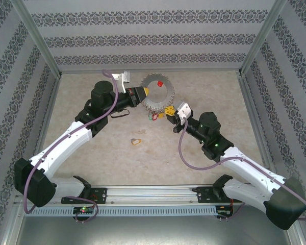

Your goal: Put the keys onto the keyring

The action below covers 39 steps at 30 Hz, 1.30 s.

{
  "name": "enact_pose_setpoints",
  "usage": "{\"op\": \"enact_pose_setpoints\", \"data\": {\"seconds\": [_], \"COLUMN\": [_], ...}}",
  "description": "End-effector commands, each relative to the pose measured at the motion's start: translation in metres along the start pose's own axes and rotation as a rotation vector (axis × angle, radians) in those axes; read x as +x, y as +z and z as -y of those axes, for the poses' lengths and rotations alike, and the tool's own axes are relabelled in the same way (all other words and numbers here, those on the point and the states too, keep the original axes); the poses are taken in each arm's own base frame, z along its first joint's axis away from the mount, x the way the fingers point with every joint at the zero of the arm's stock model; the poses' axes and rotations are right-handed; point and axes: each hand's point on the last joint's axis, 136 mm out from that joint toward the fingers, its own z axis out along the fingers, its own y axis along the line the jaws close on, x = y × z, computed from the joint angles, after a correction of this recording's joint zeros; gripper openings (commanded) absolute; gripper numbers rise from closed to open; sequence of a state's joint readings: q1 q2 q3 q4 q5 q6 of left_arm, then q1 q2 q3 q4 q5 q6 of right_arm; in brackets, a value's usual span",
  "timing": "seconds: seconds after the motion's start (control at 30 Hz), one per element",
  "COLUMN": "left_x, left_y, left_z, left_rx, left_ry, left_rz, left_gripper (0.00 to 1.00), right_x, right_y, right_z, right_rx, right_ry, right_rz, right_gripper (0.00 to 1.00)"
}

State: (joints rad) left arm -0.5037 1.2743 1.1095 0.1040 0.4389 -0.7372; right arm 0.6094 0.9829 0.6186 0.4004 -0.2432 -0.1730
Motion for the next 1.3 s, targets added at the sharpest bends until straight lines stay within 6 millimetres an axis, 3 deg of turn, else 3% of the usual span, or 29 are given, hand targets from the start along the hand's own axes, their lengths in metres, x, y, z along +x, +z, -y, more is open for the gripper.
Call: {"op": "enact_pose_setpoints", "data": {"seconds": [0.0, 0.2, 0.47, 0.7, 0.83, 0.93, 1.03, 1.17, 1.27], "left_x": [-0.008, 0.025, 0.058, 0.068, 0.056, 0.042, 0.034, 0.034, 0.051], "left_y": [-0.008, -0.009, -0.027, -0.05, -0.067, -0.076, -0.074, -0.059, -0.047], "left_z": [0.007, -0.026, -0.075, -0.095, -0.101, -0.1, -0.093, -0.067, -0.034], "left_rx": [0.033, -0.031, -0.213, -0.316, -0.396, -0.43, -0.41, -0.256, -0.038], "left_ry": [-0.017, -0.066, -0.059, 0.005, 0.091, 0.166, 0.267, 0.464, 0.652], "left_rz": [0.058, 0.015, -0.011, 0.003, 0.057, 0.113, 0.127, 0.108, 0.037], "left_gripper": [0.27, 0.41, 0.76, 0.84, 0.87, 0.87, 0.87, 0.84, 0.79], "right_x": [-0.025, -0.013, 0.012, 0.027, 0.06, 0.079, 0.076, 0.061, 0.044], "right_y": [0.001, 0.009, 0.016, 0.017, 0.015, 0.019, 0.02, 0.011, 0.006], "right_z": [-0.003, 0.006, 0.017, 0.02, 0.023, 0.026, 0.016, -0.014, -0.027], "right_rx": [-0.062, -0.037, -0.044, -0.138, -0.116, -0.049, -0.101, -0.339, -0.484], "right_ry": [0.052, 0.061, 0.01, -0.024, -0.255, -0.473, -0.501, -0.318, -0.125], "right_rz": [0.052, -0.026, -0.167, -0.257, -0.453, -0.54, -0.504, -0.382, -0.277], "right_gripper": [0.0, 0.0, 0.0, 0.0, 0.0, 0.0, 0.0, 0.0, 0.0]}}
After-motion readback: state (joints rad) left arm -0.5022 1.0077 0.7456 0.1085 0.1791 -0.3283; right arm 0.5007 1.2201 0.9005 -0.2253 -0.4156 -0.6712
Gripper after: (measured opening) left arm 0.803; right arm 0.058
